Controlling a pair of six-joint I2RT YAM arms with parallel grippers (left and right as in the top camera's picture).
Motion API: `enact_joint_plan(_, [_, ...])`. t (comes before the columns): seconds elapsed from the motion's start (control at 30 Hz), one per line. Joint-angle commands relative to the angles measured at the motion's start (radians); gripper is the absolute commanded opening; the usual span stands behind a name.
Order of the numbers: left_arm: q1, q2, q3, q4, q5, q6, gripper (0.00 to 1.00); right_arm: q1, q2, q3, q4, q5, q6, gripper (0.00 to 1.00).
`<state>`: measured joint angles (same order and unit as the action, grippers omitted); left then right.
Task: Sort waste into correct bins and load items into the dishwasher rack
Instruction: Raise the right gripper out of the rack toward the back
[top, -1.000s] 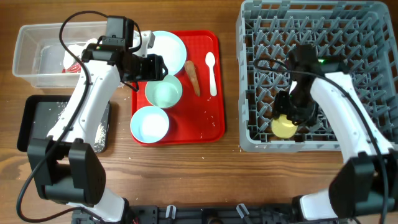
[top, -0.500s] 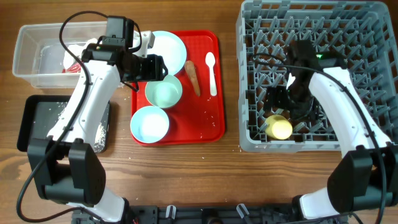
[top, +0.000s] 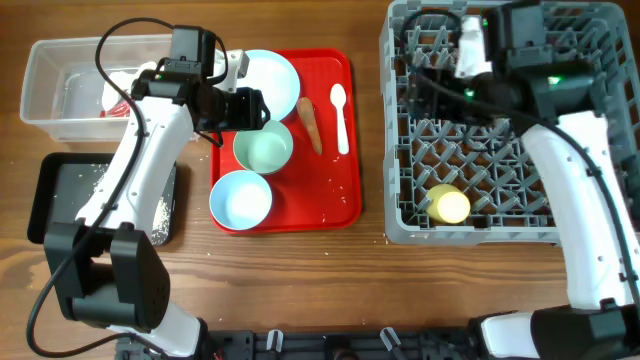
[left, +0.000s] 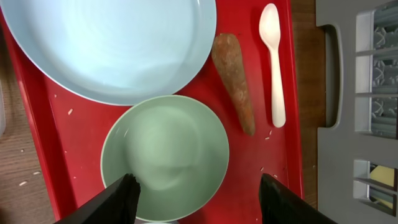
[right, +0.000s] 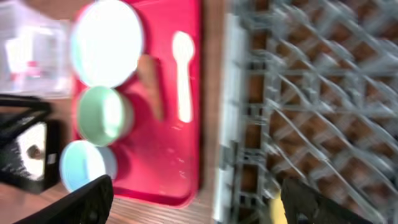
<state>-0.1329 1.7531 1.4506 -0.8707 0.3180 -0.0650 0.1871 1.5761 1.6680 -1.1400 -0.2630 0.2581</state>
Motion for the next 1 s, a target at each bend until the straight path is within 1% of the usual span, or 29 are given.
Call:
enact_joint_plan(0.0, [-0.003, -0.008, 0.008, -0.005, -0.005, 0.005, 0.63, 0.081, -0.009, 0.015, 0.087, -0.053, -0.018, 0.86])
enact_joint_plan(0.07, [-0.003, -0.008, 0.008, -0.001, -0.005, 0.005, 0.63, 0.132, -0.009, 0.015, 0.146, -0.024, -0.007, 0.84])
enact_joint_plan(0.13, [-0.003, -0.008, 0.008, 0.006, -0.005, 0.004, 0.63, 0.175, -0.008, 0.015, 0.184, 0.069, 0.036, 0.84])
enact_joint_plan(0.2, [-0.006, -0.008, 0.008, 0.050, -0.006, -0.058, 0.63, 0.204, -0.007, 0.015, 0.210, 0.141, 0.068, 0.85])
enact_joint_plan(0.23, [-0.013, -0.008, 0.008, 0.079, -0.006, -0.089, 0.61, 0.204, -0.007, 0.015, 0.214, 0.161, 0.097, 0.85])
enact_joint_plan(0.3, [-0.045, -0.008, 0.008, 0.151, -0.035, -0.153, 0.60, 0.195, -0.007, 0.015, 0.216, 0.178, 0.121, 0.88])
enact_joint_plan(0.33, [-0.095, -0.006, 0.008, 0.204, -0.126, -0.191, 0.60, 0.176, -0.008, 0.015, 0.212, 0.178, 0.137, 0.89])
enact_joint_plan(0.43, [-0.187, 0.007, 0.008, 0.265, -0.282, -0.213, 0.63, 0.141, -0.008, 0.015, 0.193, 0.177, 0.138, 0.91])
enact_joint_plan(0.47, [-0.228, 0.021, 0.008, 0.285, -0.362, -0.232, 0.64, 0.128, -0.010, 0.015, 0.180, 0.178, 0.138, 0.93])
enact_joint_plan(0.53, [-0.282, 0.070, 0.008, 0.317, -0.453, -0.262, 0.68, 0.107, -0.010, 0.015, 0.148, 0.178, 0.138, 0.96])
enact_joint_plan(0.7, [-0.307, 0.209, 0.008, 0.396, -0.454, -0.314, 0.69, 0.095, -0.010, 0.015, 0.101, 0.181, 0.136, 0.96])
enact_joint_plan(0.8, [-0.311, 0.282, 0.008, 0.434, -0.451, -0.314, 0.69, 0.095, -0.010, 0.015, 0.075, 0.185, 0.134, 0.97])
enact_joint_plan(0.97, [-0.317, 0.340, 0.008, 0.466, -0.450, -0.310, 0.69, 0.095, -0.010, 0.015, 0.070, 0.185, 0.135, 0.97])
